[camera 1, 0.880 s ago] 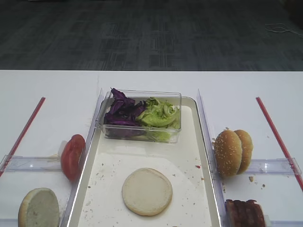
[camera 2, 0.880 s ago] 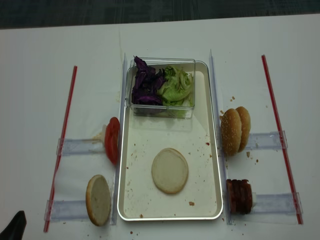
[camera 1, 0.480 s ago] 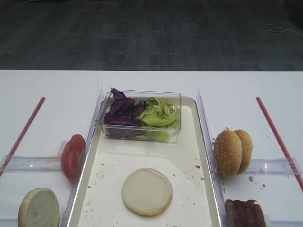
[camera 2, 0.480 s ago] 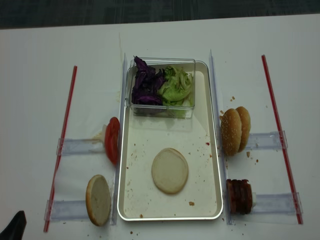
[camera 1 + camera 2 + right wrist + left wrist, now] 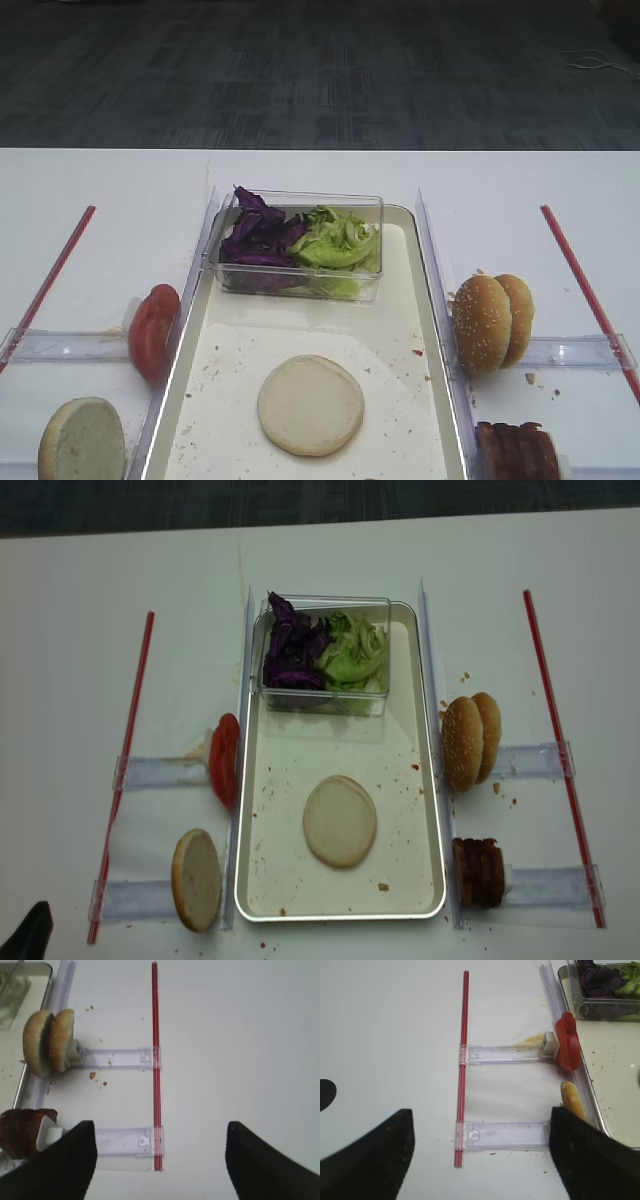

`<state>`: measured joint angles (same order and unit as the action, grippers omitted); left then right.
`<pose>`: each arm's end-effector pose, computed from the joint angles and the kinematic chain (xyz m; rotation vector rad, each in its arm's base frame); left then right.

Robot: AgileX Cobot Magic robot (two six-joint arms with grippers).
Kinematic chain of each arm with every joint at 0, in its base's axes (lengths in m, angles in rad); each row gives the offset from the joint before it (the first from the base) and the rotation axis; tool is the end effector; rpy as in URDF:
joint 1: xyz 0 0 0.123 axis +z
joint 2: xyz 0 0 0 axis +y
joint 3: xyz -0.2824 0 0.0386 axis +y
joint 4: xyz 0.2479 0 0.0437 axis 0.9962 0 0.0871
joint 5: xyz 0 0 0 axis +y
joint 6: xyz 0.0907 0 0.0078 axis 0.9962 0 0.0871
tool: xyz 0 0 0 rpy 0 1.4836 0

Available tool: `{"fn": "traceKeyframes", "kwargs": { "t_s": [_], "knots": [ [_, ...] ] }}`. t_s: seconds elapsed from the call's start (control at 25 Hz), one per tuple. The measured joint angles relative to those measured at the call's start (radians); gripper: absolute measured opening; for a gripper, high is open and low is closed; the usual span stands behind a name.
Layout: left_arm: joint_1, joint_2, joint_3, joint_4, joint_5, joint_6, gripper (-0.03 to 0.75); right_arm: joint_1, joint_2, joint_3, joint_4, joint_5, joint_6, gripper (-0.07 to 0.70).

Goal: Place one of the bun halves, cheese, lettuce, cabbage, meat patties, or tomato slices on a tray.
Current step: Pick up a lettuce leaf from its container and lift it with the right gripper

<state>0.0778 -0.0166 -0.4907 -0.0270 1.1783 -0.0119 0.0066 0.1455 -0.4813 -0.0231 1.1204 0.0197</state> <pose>-0.0115 -0.0032 0.2653 -0.0933 2.1523 0.0053 0.0155 -0.0018 0.2665 0.0145 2.2679 -0.0150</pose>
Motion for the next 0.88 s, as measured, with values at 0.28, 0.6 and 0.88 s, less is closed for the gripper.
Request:
{"fn": "traceKeyframes", "kwargs": {
  "t_s": [0.28,0.6,0.88],
  "knots": [
    [0.000,0.000,0.000,0.000,0.000,0.000,0.547,0.000,0.334,0.000,0.012,-0.011,-0.020,0.569],
    [0.000,0.000,0.000,0.000,0.000,0.000,0.547,0.000,0.664,-0.002,0.023,-0.025,-0.026,0.569],
    [0.000,0.000,0.000,0.000,0.000,0.000,0.547,0.000,0.769,-0.006,0.037,-0.028,-0.040,0.569]
  ]
}}
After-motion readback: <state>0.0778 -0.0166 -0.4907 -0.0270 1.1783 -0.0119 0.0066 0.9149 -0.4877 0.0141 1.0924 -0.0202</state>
